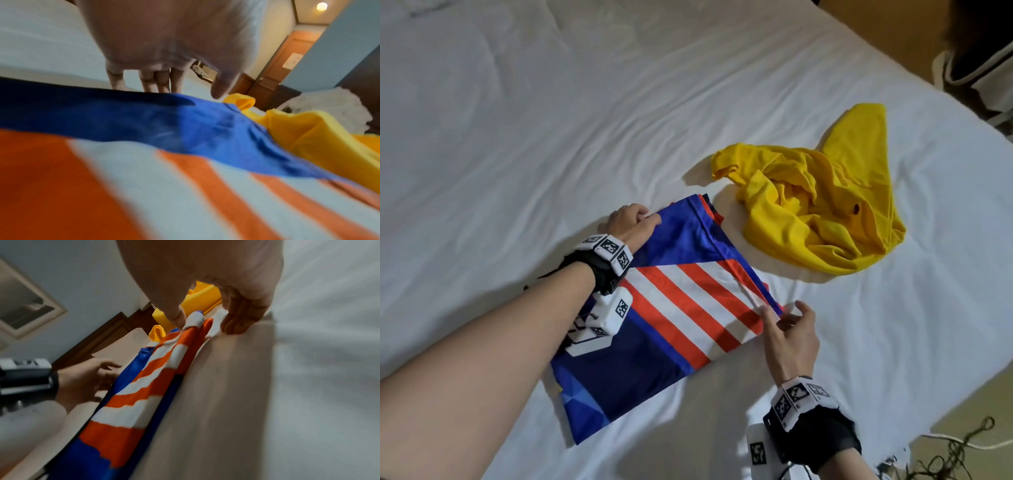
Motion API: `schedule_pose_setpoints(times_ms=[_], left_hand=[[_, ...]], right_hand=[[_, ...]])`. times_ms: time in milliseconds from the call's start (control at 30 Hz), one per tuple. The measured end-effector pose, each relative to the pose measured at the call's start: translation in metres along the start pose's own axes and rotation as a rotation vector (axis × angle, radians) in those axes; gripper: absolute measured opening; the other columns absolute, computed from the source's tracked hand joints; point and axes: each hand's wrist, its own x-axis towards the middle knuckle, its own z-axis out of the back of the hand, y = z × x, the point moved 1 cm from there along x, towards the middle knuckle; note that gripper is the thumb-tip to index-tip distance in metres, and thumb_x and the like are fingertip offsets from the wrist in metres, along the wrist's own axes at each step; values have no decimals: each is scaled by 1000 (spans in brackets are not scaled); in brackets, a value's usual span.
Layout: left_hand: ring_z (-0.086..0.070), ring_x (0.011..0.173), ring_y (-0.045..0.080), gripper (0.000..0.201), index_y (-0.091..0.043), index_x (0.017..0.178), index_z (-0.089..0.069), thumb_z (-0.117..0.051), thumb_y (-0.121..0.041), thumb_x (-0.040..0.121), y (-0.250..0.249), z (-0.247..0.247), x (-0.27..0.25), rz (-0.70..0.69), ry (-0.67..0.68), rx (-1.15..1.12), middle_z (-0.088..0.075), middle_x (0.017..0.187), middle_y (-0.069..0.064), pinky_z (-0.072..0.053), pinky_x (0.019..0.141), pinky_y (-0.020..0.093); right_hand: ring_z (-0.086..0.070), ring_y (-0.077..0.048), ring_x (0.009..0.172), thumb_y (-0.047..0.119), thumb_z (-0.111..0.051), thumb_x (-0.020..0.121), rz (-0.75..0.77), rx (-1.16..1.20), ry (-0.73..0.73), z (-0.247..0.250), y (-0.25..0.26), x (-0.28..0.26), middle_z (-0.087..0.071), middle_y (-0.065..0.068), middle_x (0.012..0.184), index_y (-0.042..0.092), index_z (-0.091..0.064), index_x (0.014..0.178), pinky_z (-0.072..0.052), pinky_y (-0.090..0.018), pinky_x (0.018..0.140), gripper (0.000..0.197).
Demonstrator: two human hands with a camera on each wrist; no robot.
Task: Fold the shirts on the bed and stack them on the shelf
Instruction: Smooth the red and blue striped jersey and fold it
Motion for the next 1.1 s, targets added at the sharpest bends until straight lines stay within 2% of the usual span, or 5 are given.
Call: schedule_pose_setpoints(times_ms=[200,467,733,900,1100], left_hand=[[-58,92,31,35,-28,76,-67,-44,-51,61,71,36,-19,111,38,126,-68,93,5,-41,76,32],[-59,77,31,32,-13,74,-64,-58,-44,69,125,54,-32,119,78,259,-63,72,4,-42,64,30],[-60,79,29,16,-8,80,-68,-71,-24,80,190,76,-59,195,9,58,-65,79,10,-42,68,29],[-63,82,33,21,-2,82,-69,-72,-22,80,259,70,-142,455,-99,-114,-67,84,17,-42,67,31],[-67,81,32,36,-4,80,-70,-74,-40,77,278,-5,-287,491,-95,-389,-70,77,18,-43,65,35]], right_hand=[[-68,-22,83,52,-75,70,-252,254,124,-41,-18,-64,-69,1,85,26,-56,94,-50,-36,82,40],[-67,-30,70,43,-82,44,-575,309,567,-133,-4,-154,-69,-10,69,10,-66,72,-53,-43,67,46],[-70,-34,75,24,-73,46,-462,112,706,-152,-10,-173,-68,-9,68,10,-62,70,-59,-50,70,29],[-49,-9,33,2,-62,80,-309,-158,829,-121,2,-170,-53,-5,51,8,-54,62,-38,-17,35,21],[-55,-25,71,34,-54,69,-49,-518,730,-56,8,-152,-59,-9,71,15,-56,61,-39,-30,59,21]])
